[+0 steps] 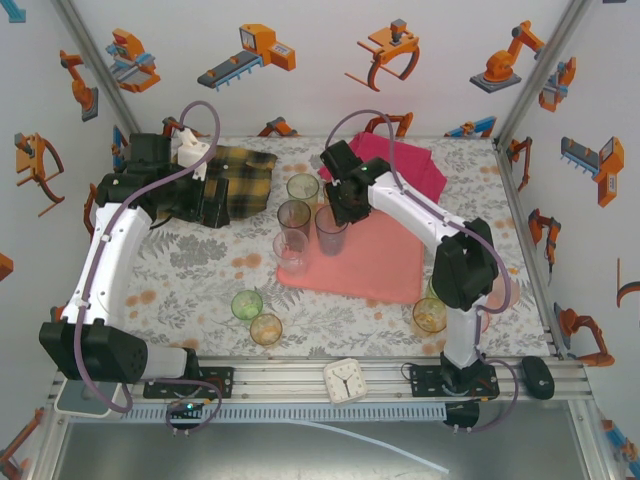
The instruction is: Place the glasses into the tray
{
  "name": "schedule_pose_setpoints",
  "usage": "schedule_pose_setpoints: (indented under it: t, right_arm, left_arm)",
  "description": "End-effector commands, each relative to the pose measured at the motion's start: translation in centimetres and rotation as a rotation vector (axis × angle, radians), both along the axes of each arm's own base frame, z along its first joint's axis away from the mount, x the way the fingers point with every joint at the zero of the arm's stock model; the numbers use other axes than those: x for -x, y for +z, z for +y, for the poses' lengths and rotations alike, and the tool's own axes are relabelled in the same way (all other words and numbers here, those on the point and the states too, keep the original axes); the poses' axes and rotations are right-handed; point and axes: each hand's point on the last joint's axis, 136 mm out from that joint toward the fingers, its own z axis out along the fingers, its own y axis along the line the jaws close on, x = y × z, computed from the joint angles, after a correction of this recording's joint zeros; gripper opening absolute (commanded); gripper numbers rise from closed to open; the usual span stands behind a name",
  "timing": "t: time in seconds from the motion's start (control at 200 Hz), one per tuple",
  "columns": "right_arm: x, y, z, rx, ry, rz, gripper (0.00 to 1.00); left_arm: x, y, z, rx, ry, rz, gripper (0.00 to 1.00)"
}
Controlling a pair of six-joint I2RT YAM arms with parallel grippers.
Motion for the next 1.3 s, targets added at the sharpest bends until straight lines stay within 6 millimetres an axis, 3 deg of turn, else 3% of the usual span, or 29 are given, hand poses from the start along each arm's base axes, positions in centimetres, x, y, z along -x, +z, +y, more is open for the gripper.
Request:
schedule_pose_setpoints:
  t: [0.0, 0.476, 0.566, 0.701, 1.016, 1.297]
  right_arm:
    - [0.1, 3.0, 0.0, -0.037, 0.005, -0.039, 0.4]
    - [3.7, 10.2, -1.8, -0.104, 0.032, -0.073, 0.46]
    - [4.8, 11.6, -3.1, -0.108, 0.007, -0.089, 0.46]
    - [6.8, 12.7, -6.5, -0.125, -0.075, -0.104, 0.45]
    - [11.9, 10.8, -16.0, -0.166, -0.351, -0.076, 0.43]
    - [15.5, 7.8, -20.0, -0.171, -0.482, 0.016, 0.43]
  left_arm:
    - [0.7, 1.6, -0.1, 0.012, -0.017, -0.035, 0.98]
    - [1.0, 2.0, 0.5, -0.032, -0.016, -0.061, 0.97]
    - [1.0, 2.0, 0.5, -0.038, -0.022, -0.063, 0.97]
    - [1.2, 1.8, 0.5, -0.039, -0.03, -0.053, 0.97]
    - [3.2, 0.3, 0.0, -0.028, -0.077, 0.016, 0.97]
    - [7.1, -2.7, 0.2, -0.052, -0.144, 0.106, 0.98]
